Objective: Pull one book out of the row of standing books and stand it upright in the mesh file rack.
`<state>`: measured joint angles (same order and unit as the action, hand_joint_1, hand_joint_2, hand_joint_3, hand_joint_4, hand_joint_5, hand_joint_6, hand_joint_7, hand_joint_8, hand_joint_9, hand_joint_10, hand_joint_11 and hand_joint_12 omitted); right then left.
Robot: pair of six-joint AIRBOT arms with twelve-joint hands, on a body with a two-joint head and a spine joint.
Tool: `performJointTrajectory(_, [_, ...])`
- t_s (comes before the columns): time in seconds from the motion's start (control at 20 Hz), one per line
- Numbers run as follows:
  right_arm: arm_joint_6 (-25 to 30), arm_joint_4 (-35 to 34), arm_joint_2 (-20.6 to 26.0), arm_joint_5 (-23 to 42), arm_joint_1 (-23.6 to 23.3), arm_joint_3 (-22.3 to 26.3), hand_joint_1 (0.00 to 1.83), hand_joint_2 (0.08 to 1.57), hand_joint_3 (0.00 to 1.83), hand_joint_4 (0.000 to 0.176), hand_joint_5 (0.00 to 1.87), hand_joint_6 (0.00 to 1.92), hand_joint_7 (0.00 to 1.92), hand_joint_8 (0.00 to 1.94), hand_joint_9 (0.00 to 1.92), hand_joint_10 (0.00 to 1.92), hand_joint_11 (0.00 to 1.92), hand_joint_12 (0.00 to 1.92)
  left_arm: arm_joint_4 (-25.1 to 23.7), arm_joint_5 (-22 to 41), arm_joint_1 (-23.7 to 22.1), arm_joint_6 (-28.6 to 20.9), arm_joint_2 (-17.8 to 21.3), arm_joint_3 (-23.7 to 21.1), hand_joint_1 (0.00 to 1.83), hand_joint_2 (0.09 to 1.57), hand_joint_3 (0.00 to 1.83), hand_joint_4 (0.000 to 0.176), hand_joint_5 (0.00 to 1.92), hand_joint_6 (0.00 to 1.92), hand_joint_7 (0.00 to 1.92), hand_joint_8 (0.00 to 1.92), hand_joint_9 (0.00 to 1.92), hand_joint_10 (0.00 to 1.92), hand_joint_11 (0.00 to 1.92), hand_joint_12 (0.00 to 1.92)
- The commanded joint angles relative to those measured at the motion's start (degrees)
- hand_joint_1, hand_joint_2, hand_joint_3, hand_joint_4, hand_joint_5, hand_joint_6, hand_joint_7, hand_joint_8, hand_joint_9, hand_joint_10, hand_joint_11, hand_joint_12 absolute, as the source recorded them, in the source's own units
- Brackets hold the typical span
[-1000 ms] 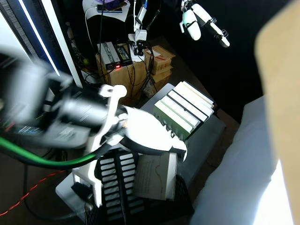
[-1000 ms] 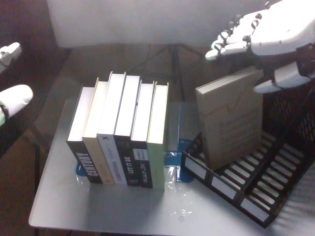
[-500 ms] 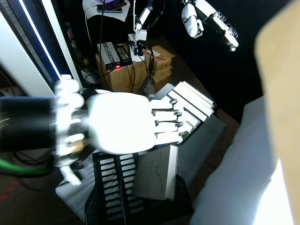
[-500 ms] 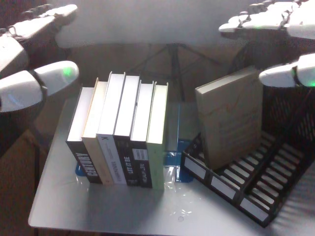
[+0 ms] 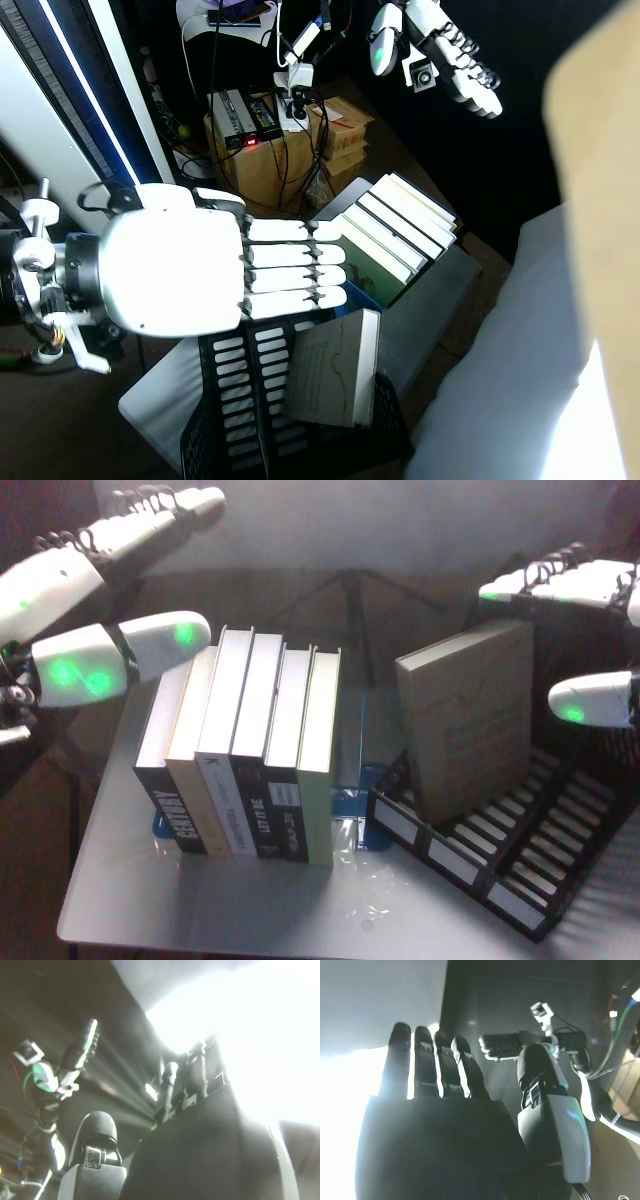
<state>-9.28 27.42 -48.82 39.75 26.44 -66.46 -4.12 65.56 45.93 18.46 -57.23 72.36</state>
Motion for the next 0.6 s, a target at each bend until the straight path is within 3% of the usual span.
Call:
performJointTrajectory(0.0, [0.03,-3.57,0.82,7.46,0.23,0.11,0.25,1.37,0.00,0.000,0.00,0.00,0.00,0.00,0.00,0.00,0.00,0.00,1.42,6.76,-0.62,-0.78,-0.18,0.09,0.00,1.31,0.00,0.072,0.00,0.00,0.00,0.00,0.00,0.00,0.00,0.00])
performJointTrajectory(0.05, [0.02,-4.05,0.86,7.89,0.70,0.26,0.28,1.37,0.00,0.000,0.00,0.00,0.00,0.00,0.00,0.00,0.00,0.00,1.16,6.64,-0.61,-1.02,-0.28,0.06,0.00,1.31,0.00,0.088,0.00,0.00,0.00,0.00,0.00,0.00,0.02,0.01])
performJointTrajectory(0.1, [0.01,-4.59,0.90,8.33,1.19,0.41,0.28,1.37,0.00,0.000,0.00,0.00,0.00,0.00,0.00,0.00,0.00,0.00,0.93,6.60,-0.56,-1.15,-0.38,0.04,0.00,1.31,0.00,0.079,0.00,0.00,0.00,0.00,0.00,0.00,0.04,0.02])
performJointTrajectory(0.35, [-0.75,-6.46,0.78,9.44,2.97,1.03,0.28,1.36,0.00,0.000,0.00,0.00,0.00,0.00,0.00,0.00,0.00,0.00,0.57,6.87,-0.08,-1.54,-0.24,-0.23,0.00,1.32,0.00,0.087,0.00,0.00,0.00,0.00,0.00,0.00,0.00,0.00])
performJointTrajectory(0.4, [-0.98,-6.59,0.90,9.63,3.09,1.36,0.27,1.36,0.00,0.000,0.00,0.00,0.00,0.00,0.00,0.00,0.00,0.00,0.57,7.07,0.29,-1.69,0.01,-0.46,0.00,1.34,0.00,0.060,0.00,0.00,0.00,0.00,0.00,0.00,0.00,0.00])
performJointTrajectory(0.45, [-1.82,-6.73,1.11,9.67,3.06,1.95,0.23,1.37,0.00,0.000,0.00,0.00,0.00,0.00,0.00,0.00,0.00,0.00,0.69,7.51,0.87,-1.77,0.53,-0.84,0.00,1.34,0.00,0.054,0.00,0.00,0.00,0.00,0.00,0.00,0.00,0.00])
performJointTrajectory(0.5, [-3.60,-7.20,1.55,9.69,3.05,2.92,0.19,1.36,0.00,0.000,0.00,0.00,0.00,0.00,0.00,0.00,0.00,0.00,0.99,8.10,1.54,-1.68,1.17,-1.43,0.00,1.33,0.00,0.085,0.00,0.00,0.00,0.00,0.00,0.00,0.00,0.00])
performJointTrajectory(0.55, [-4.93,-7.64,1.96,9.86,3.05,3.63,0.18,1.36,0.00,0.000,0.00,0.00,0.00,0.00,0.00,0.00,0.00,0.00,1.26,8.56,1.91,-1.62,1.42,-1.73,0.00,1.32,0.00,0.075,0.00,0.00,0.00,0.00,0.00,0.00,0.00,0.00])
